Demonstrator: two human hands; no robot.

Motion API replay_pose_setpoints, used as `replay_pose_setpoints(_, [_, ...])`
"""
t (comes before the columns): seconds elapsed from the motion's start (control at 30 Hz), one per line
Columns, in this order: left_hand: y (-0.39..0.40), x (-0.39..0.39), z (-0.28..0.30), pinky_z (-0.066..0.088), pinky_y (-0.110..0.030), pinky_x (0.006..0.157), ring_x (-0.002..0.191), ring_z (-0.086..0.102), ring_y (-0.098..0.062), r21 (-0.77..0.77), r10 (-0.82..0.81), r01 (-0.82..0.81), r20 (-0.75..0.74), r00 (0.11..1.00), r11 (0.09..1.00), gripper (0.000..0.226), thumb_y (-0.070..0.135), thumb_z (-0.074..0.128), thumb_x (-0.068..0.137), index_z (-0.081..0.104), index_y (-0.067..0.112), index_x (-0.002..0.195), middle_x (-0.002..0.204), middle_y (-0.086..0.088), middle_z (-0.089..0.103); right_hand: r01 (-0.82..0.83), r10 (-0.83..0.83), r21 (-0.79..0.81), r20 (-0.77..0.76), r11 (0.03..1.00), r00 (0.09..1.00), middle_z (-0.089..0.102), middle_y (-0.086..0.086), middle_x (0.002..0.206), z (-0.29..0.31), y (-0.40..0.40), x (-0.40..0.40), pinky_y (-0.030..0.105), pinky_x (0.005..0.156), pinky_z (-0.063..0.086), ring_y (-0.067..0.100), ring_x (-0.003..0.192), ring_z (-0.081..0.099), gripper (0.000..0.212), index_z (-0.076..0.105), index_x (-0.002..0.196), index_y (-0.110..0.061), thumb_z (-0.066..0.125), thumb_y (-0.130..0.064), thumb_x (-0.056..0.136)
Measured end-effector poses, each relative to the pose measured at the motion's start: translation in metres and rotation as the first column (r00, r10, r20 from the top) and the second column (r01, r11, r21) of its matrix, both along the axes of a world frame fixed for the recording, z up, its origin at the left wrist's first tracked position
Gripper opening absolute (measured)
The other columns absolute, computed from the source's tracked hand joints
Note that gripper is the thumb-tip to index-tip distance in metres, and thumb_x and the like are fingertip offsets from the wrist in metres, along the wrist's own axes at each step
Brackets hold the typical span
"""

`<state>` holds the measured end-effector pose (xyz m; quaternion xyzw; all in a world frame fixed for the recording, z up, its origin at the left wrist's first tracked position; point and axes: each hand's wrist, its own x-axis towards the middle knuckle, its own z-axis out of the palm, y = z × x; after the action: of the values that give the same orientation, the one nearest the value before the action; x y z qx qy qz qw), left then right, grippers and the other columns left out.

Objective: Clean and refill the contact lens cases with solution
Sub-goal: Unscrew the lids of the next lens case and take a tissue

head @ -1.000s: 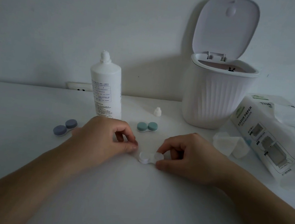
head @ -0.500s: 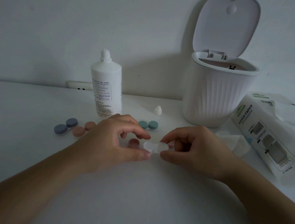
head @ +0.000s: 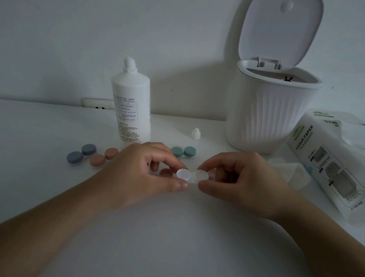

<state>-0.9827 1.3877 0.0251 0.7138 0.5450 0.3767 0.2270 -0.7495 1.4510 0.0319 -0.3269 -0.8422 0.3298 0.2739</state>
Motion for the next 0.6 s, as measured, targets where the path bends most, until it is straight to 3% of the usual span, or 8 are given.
replay_pose_setpoints(0.17, [0.003,-0.003,-0.002,0.037,-0.011,0.064,0.071,0.046,-0.005,-0.003,-0.004,0.005,0.066,0.998,1.0,0.031,0.058,0.076,0.061,0.077,0.044,0.089,0.091,0.008,0.07,0.169,-0.162,0.213,-0.05,0.962,0.986,0.059,-0.016,0.066,0.005,0.005,0.009,0.012,0.056,0.042,0.003,0.054,0.05,0.019,0.071,0.102,-0.036,0.071,-0.036,0.083])
replay_pose_setpoints(0.3, [0.004,-0.004,-0.002,0.035,-0.012,0.062,0.072,0.046,-0.014,-0.003,0.025,-0.025,0.046,0.999,1.0,0.018,0.045,0.085,0.069,0.077,0.045,0.085,0.091,0.008,0.069,0.323,-0.375,0.507,0.001,0.799,0.927,0.057,-0.014,0.08,0.012,0.016,0.028,0.017,0.062,0.041,0.002,0.063,0.05,0.02,0.075,0.105,-0.021,0.064,-0.018,0.089])
replay_pose_setpoints(0.37, [0.004,-0.004,-0.001,0.034,-0.013,0.062,0.073,0.046,-0.016,-0.007,0.038,-0.038,0.038,0.999,0.999,0.018,0.043,0.085,0.07,0.076,0.045,0.086,0.091,0.009,0.069,0.376,-0.483,0.551,0.058,0.745,0.873,0.058,-0.01,0.091,0.015,0.021,0.038,0.026,0.066,0.044,0.002,0.07,0.049,0.021,0.075,0.108,-0.021,0.063,-0.018,0.09])
replay_pose_setpoints(0.47, [0.002,-0.004,0.0,0.035,-0.012,0.062,0.073,0.046,-0.016,-0.01,0.05,-0.05,0.035,0.998,0.999,0.017,0.043,0.085,0.072,0.075,0.047,0.086,0.09,0.014,0.068,0.426,-0.595,0.551,0.168,0.717,0.786,0.063,-0.007,0.108,0.023,0.02,0.052,0.036,0.077,0.052,0.019,0.091,0.061,0.024,0.074,0.111,-0.026,0.06,-0.025,0.091])
replay_pose_setpoints(0.6, [0.0,-0.001,0.003,0.028,0.006,0.065,0.079,0.048,-0.013,0.012,0.117,-0.116,-0.022,0.993,0.993,0.021,0.042,0.085,0.074,0.07,0.056,0.078,0.083,0.03,0.062,0.396,-0.654,0.547,0.433,0.737,0.62,0.067,-0.002,0.122,0.035,0.013,0.06,0.039,0.091,0.049,0.026,0.114,0.061,0.028,0.071,0.114,-0.029,0.057,-0.038,0.092])
